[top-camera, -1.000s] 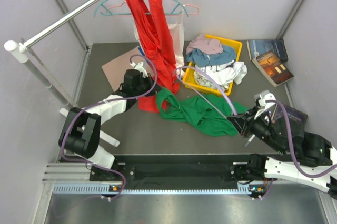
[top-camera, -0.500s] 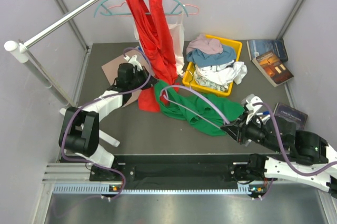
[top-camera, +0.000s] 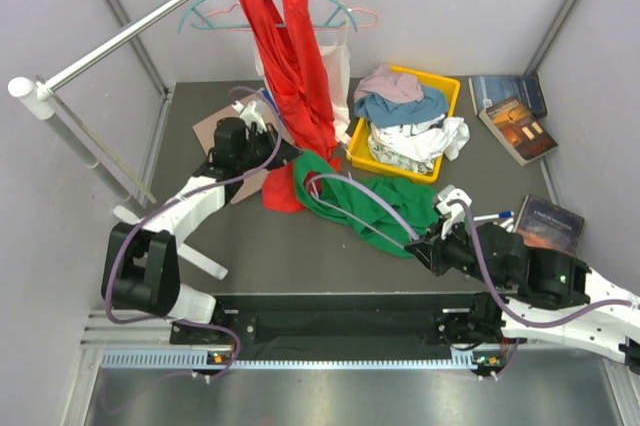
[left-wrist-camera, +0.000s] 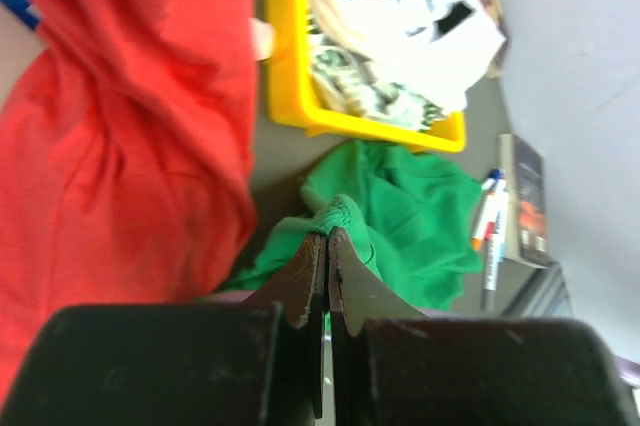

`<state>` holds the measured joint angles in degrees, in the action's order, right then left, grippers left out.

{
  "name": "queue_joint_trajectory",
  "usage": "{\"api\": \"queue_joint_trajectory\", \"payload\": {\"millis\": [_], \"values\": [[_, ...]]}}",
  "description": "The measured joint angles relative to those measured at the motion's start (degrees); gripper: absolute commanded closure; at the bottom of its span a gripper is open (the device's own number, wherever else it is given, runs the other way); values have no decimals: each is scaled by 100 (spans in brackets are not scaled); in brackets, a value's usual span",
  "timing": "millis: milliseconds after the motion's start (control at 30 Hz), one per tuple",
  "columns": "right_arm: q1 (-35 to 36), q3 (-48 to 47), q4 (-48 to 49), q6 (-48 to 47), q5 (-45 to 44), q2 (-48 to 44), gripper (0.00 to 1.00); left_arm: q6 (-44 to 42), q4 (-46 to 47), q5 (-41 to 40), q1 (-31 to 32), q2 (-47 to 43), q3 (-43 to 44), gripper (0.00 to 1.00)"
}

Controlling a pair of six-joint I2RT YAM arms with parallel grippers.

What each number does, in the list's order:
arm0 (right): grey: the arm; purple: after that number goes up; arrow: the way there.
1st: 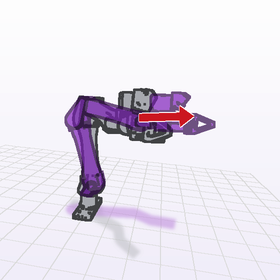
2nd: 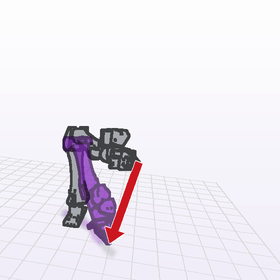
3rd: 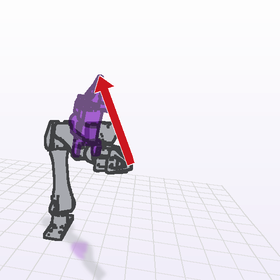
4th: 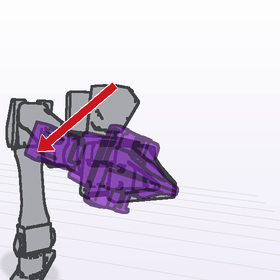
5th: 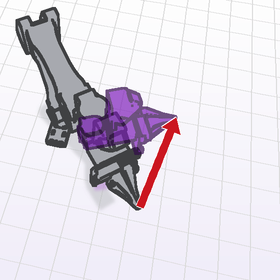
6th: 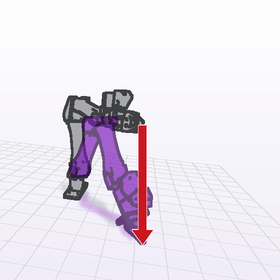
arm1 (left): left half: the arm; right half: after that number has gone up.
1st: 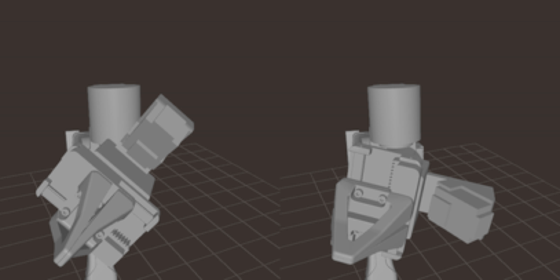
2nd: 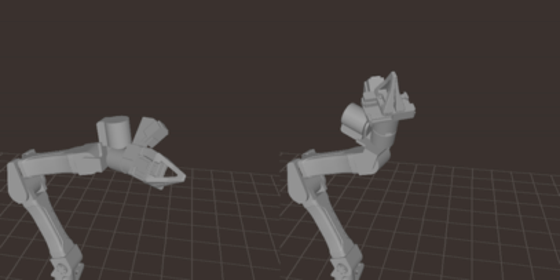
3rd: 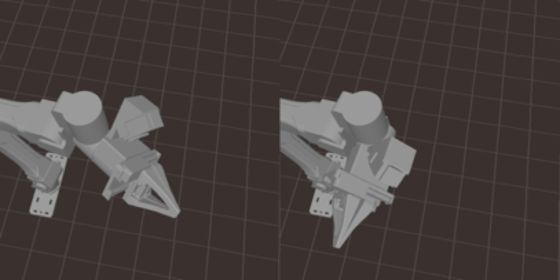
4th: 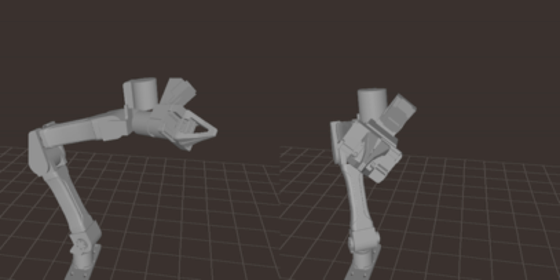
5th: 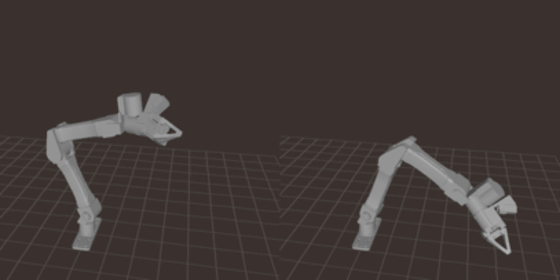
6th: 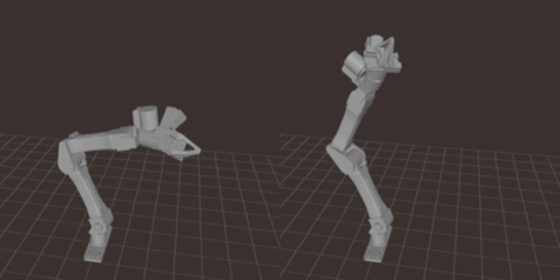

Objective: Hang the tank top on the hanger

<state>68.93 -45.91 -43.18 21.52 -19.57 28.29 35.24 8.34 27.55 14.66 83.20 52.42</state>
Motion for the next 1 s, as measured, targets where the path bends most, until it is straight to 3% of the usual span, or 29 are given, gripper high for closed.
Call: {"api": "queue_joint_trajectory", "payload": {"millis": [300,600,1000], "values": [[0,579,1082,-52,-50,-122,100,326,-254,319,-2,-581,52,100],[2,619,1187,-79,-201,-844,100,426,-590,291,-2,-951,212,100],[2,1440,2345,-306,-284,-562,100,1049,-511,463,160,-1071,400,100]]}}
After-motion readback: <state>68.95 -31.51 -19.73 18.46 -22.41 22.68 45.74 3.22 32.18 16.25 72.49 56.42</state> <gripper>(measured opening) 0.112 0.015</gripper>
